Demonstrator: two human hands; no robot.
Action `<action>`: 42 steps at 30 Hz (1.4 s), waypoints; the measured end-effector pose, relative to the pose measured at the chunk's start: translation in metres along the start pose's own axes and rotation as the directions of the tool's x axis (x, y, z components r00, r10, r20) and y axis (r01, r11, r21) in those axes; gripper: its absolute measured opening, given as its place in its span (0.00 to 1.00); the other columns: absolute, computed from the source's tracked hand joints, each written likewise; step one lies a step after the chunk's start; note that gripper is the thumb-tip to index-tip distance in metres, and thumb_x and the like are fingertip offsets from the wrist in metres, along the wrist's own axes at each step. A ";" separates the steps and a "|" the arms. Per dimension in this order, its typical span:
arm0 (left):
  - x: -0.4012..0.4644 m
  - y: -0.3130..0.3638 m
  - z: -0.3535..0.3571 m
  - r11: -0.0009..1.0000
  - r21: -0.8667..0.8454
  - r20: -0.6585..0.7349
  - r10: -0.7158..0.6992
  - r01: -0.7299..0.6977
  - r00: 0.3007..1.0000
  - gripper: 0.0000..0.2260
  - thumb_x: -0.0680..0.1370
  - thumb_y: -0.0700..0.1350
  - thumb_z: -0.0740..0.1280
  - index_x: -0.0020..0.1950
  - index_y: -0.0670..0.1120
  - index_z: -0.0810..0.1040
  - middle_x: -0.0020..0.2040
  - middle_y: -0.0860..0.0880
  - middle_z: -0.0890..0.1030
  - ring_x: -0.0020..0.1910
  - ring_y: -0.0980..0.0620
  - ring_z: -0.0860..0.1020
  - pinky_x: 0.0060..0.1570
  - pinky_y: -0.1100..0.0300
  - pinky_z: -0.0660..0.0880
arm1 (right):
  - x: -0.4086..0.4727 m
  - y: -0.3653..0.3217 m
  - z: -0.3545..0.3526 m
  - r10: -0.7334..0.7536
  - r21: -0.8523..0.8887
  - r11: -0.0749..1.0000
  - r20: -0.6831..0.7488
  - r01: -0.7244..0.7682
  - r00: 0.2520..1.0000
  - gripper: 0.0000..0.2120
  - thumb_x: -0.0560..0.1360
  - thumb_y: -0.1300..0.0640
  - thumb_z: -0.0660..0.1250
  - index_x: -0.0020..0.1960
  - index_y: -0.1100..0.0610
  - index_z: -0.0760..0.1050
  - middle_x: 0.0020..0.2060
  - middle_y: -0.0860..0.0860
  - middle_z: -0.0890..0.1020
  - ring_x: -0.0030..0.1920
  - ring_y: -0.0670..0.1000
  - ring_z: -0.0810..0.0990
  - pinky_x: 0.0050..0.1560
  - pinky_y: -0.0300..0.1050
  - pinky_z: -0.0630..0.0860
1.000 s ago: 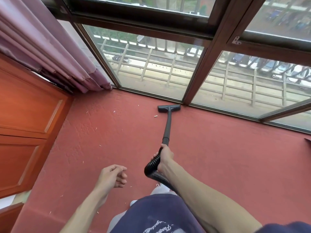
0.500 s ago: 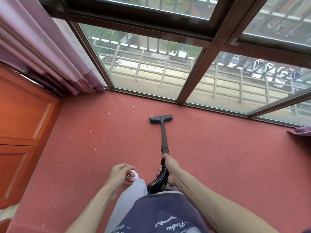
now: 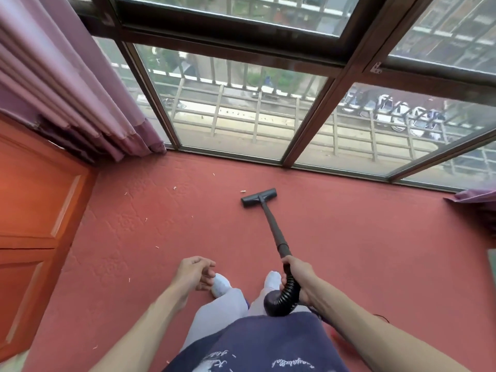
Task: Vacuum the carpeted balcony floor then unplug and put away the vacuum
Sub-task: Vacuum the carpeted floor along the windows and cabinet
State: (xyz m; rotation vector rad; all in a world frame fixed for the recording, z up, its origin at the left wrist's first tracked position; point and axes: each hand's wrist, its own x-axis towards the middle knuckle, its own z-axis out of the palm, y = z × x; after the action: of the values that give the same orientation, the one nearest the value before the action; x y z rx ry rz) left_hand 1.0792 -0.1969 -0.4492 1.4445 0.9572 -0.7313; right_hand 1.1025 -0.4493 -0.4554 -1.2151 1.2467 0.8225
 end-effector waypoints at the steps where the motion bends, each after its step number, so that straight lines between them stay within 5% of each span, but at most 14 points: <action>1: 0.002 -0.002 -0.001 1.000 -0.003 0.003 -0.006 0.006 1.000 0.08 0.79 0.36 0.60 0.48 0.36 0.79 0.32 0.43 0.77 0.26 0.48 0.74 0.29 0.60 0.74 | -0.003 0.002 -0.012 0.004 0.013 1.000 -0.013 -0.004 1.000 0.06 0.76 0.60 0.63 0.44 0.62 0.67 0.23 0.53 0.67 0.21 0.51 0.65 0.25 0.41 0.68; 15: 0.006 -0.006 0.013 1.000 0.020 0.064 -0.003 0.002 0.998 0.08 0.78 0.36 0.61 0.46 0.37 0.79 0.32 0.43 0.78 0.25 0.49 0.75 0.30 0.59 0.73 | -0.028 -0.007 -0.024 0.008 -0.185 0.983 0.047 0.001 0.999 0.08 0.76 0.58 0.63 0.44 0.62 0.68 0.23 0.54 0.67 0.19 0.51 0.65 0.22 0.40 0.68; 29: -0.020 -0.023 0.018 1.000 -0.011 -0.057 -0.006 0.005 0.998 0.08 0.78 0.37 0.61 0.49 0.35 0.79 0.34 0.43 0.78 0.28 0.47 0.75 0.33 0.56 0.75 | 0.012 -0.031 0.039 -0.191 -0.027 0.981 0.012 0.191 0.982 0.09 0.77 0.60 0.66 0.52 0.65 0.70 0.30 0.56 0.71 0.26 0.53 0.72 0.27 0.44 0.75; 38: -0.024 -0.007 0.079 1.000 -0.004 -0.046 -0.024 0.024 0.999 0.08 0.78 0.36 0.60 0.49 0.34 0.78 0.33 0.43 0.77 0.24 0.49 0.73 0.30 0.59 0.70 | -0.035 0.003 -0.065 -0.019 0.384 0.922 -0.053 0.037 0.998 0.12 0.81 0.58 0.60 0.40 0.63 0.67 0.18 0.53 0.67 0.15 0.51 0.66 0.19 0.37 0.67; 42: -0.027 -0.001 0.111 1.000 0.007 -0.031 -0.028 0.028 0.999 0.08 0.78 0.36 0.60 0.48 0.35 0.78 0.30 0.44 0.77 0.24 0.49 0.73 0.30 0.60 0.67 | 0.000 -0.012 -0.062 -0.005 0.432 0.902 -0.007 0.008 1.000 0.08 0.80 0.56 0.61 0.48 0.61 0.68 0.24 0.54 0.68 0.22 0.52 0.68 0.27 0.42 0.72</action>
State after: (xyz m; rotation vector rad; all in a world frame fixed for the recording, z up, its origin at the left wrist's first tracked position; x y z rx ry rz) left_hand 1.0760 -0.3106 -0.4378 1.4546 1.0013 -0.7359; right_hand 1.0985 -0.5118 -0.4468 -0.8590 1.3420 0.4975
